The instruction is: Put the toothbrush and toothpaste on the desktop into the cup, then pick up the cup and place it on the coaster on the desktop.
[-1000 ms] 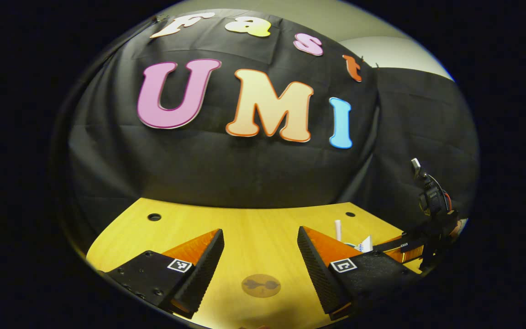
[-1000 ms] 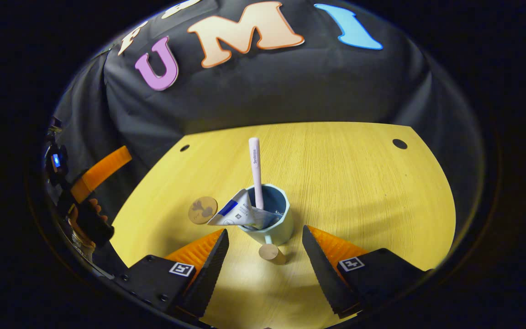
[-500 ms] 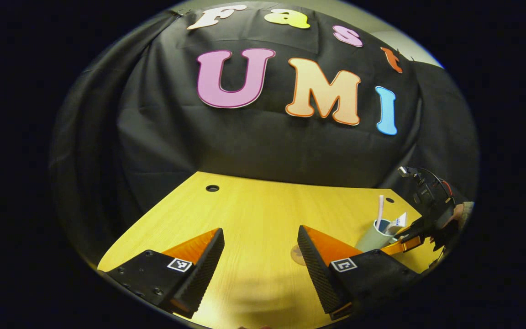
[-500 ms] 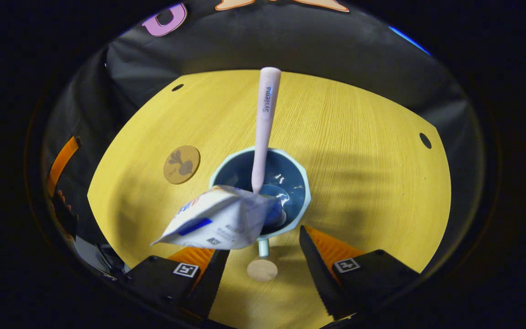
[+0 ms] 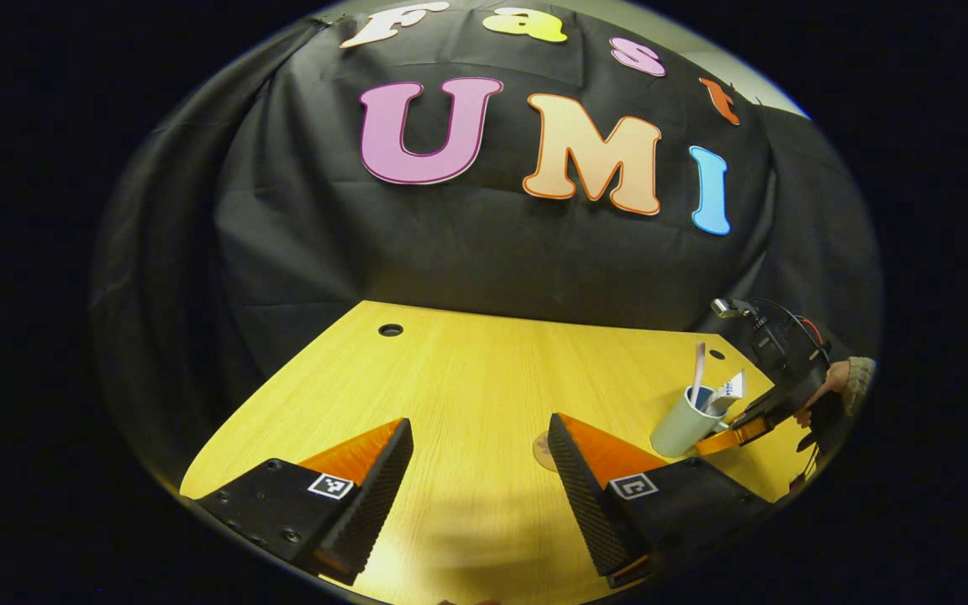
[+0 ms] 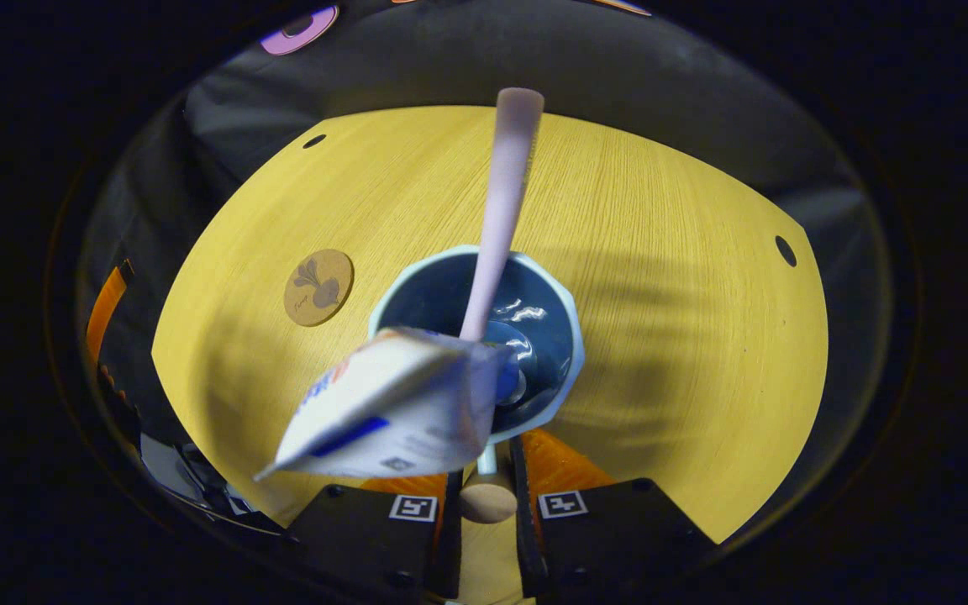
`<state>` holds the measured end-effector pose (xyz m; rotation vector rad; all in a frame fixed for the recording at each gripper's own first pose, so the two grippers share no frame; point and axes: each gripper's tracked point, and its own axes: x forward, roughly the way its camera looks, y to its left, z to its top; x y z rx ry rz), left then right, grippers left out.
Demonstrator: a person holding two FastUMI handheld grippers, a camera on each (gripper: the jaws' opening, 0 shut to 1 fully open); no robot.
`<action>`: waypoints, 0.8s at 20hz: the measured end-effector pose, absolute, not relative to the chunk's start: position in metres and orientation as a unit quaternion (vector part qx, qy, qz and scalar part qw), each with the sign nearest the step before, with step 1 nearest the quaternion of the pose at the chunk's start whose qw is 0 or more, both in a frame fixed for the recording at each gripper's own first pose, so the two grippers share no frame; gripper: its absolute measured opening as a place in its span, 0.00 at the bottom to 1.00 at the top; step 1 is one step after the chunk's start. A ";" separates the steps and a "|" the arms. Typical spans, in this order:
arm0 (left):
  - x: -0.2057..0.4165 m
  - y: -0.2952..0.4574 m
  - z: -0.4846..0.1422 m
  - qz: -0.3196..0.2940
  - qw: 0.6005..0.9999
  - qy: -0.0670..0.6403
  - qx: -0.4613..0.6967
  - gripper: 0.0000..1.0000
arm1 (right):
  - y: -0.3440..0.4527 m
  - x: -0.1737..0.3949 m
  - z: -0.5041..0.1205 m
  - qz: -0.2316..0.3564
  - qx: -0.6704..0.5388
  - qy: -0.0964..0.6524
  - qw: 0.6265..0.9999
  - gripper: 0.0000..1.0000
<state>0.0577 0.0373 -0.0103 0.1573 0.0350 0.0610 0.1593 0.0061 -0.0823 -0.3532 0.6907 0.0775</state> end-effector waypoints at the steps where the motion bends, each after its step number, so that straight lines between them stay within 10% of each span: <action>1: 0.060 0.035 -0.012 0.026 0.996 0.019 0.078 0.94 | 0.007 0.158 -0.081 0.037 -0.174 0.335 0.925 0.29; 16: 0.039 0.049 -0.024 0.015 0.998 0.031 0.053 0.94 | 0.047 0.156 -0.062 0.099 -0.207 0.295 0.928 0.25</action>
